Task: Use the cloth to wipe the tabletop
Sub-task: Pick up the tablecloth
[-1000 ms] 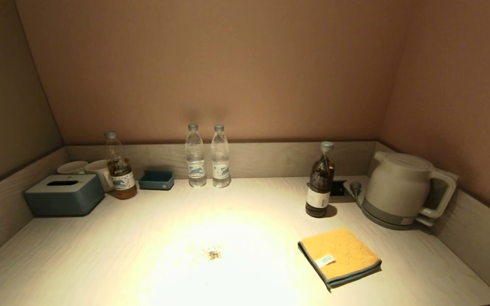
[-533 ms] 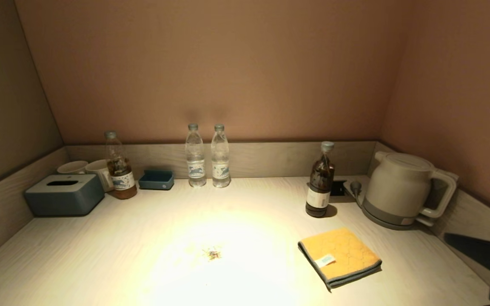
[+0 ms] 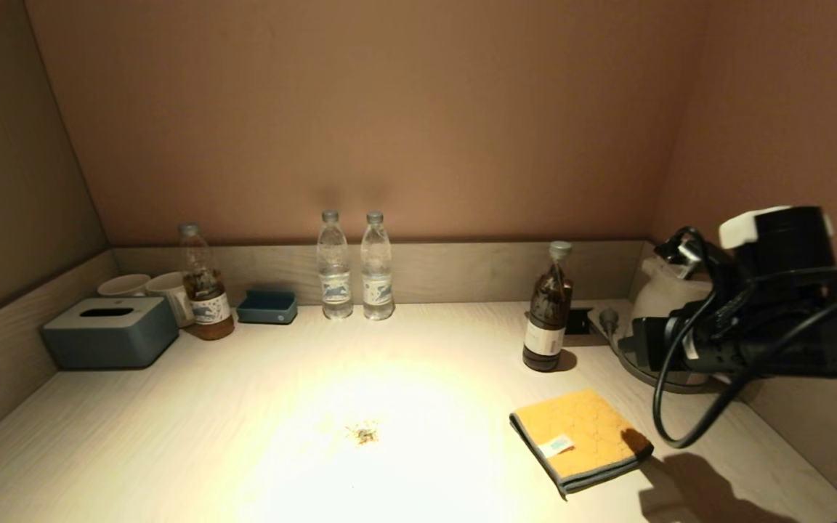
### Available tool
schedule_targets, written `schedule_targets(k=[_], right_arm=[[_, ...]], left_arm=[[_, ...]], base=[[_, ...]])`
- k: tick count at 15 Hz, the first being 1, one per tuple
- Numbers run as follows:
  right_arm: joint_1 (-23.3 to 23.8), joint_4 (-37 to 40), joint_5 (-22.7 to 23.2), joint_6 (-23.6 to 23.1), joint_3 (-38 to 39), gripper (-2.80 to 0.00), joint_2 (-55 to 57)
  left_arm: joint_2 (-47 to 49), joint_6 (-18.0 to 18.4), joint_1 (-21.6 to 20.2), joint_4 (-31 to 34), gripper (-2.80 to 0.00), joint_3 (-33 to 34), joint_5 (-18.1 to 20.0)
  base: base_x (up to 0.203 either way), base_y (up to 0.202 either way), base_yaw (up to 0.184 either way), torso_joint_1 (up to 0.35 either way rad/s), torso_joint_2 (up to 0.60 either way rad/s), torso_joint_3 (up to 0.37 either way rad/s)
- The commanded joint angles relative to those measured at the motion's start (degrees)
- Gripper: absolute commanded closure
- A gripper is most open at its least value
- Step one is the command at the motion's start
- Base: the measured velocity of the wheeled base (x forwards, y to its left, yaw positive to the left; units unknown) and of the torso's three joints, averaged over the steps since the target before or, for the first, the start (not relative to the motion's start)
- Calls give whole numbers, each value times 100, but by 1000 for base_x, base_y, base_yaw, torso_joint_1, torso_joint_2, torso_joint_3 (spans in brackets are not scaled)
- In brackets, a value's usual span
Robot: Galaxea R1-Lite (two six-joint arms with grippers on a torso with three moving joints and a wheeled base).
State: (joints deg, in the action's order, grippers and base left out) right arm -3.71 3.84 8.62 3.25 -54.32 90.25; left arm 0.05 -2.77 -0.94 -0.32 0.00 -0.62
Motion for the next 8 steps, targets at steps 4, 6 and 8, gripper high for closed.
schedule_targets(k=[4, 6, 8], right_arm=[[-54, 267, -133, 263, 135, 0, 840], [-60, 315, -125, 263, 338, 0, 838], [-74, 319, -116, 271, 554, 0, 791]], left_arm=[[4, -4, -3, -3, 0, 0, 0], [4, -4, -3, -3, 0, 0, 0], [4, -4, -3, -3, 0, 0, 0]], base=[[0, 0, 0, 0, 0, 0], [0, 0, 0, 0, 0, 0], [0, 0, 0, 0, 0, 0]])
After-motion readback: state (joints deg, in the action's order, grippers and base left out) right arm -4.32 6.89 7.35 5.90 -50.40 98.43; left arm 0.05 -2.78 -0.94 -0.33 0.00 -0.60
